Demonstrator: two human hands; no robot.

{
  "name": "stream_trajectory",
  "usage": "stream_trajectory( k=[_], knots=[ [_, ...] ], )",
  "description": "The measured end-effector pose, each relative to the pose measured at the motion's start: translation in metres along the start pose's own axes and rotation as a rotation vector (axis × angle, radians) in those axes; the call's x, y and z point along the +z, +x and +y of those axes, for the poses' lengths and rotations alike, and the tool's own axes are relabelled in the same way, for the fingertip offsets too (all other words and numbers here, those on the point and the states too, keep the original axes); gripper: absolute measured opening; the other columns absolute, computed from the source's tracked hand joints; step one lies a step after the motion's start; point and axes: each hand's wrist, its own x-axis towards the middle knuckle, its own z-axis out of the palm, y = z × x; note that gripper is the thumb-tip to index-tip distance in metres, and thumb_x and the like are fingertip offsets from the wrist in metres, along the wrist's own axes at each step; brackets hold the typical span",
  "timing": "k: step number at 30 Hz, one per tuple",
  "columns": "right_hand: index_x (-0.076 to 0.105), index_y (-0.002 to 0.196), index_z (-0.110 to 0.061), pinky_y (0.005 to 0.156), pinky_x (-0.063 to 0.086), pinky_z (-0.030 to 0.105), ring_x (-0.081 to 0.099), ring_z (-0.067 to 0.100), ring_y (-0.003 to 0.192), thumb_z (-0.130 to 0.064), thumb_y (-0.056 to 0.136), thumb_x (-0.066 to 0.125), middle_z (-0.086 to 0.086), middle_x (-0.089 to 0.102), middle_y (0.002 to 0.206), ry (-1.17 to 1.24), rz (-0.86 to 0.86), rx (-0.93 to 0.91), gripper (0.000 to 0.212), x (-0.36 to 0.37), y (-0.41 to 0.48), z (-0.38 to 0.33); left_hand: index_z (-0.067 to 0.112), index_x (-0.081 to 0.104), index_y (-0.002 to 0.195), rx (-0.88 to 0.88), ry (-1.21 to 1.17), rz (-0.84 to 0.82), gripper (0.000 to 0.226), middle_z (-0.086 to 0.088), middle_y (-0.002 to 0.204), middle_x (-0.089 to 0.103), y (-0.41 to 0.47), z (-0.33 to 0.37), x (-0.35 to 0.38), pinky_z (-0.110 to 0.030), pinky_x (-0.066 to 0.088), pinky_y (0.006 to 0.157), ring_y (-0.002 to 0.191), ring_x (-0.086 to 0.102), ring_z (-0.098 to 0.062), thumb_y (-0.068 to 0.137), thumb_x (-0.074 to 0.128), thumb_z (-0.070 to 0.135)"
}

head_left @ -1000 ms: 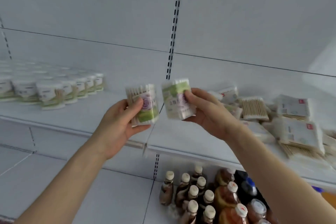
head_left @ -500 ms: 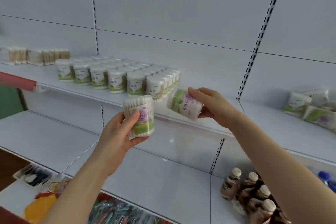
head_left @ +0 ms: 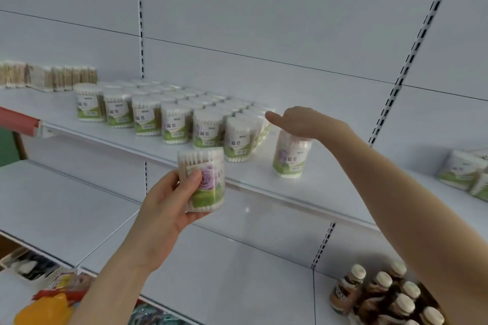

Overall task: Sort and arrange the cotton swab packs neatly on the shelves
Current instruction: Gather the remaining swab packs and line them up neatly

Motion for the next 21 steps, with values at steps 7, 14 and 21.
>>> stream_trajectory(
  k=[7, 14, 21],
  knots=[
    [0.06, 0.113, -0.025, 0.073, 0.042, 0.019, 0.055, 0.0, 0.087, -0.047, 0.082, 0.061, -0.008, 0.059, 0.106, 0.44, -0.053, -0.211, 0.038, 0.0, -0.036, 0.042, 0.015, 0.068, 0.106, 0.044, -0.013, -0.09, 0.08, -0.008, 0.11, 0.07, 0.038, 0.002, 0.026, -0.033, 0.058, 0.07, 0.098, 0.068, -0.022, 0.04, 0.085, 0.058],
    [0.067, 0.1, -0.016, 0.066, 0.04, 0.023, 0.053, 0.016, 0.094, -0.038, 0.087, 0.06, 0.004, 0.063, 0.108, 0.459, 0.278, -0.086, 0.026, 0.03, 0.038, 0.062, 0.014, 0.063, 0.115, 0.066, 0.011, -0.141, 0.086, -0.006, 0.115, 0.067, 0.057, 0.0, 0.035, -0.038, 0.057, 0.08, 0.105, 0.065, -0.024, 0.045, 0.083, 0.06],
    [0.047, 0.134, -0.026, 0.101, 0.031, 0.036, 0.032, 0.028, 0.129, -0.044, 0.089, 0.053, 0.01, 0.043, 0.133, 0.035, 0.208, -0.064, 0.048, 0.036, 0.086, 0.071, 0.019, 0.073, 0.101, 0.058, 0.013, -0.219, 0.064, -0.008, 0.113, 0.068, 0.065, 0.01, 0.036, -0.028, 0.055, 0.07, 0.102, 0.066, -0.022, 0.05, 0.082, 0.056]
  ],
)
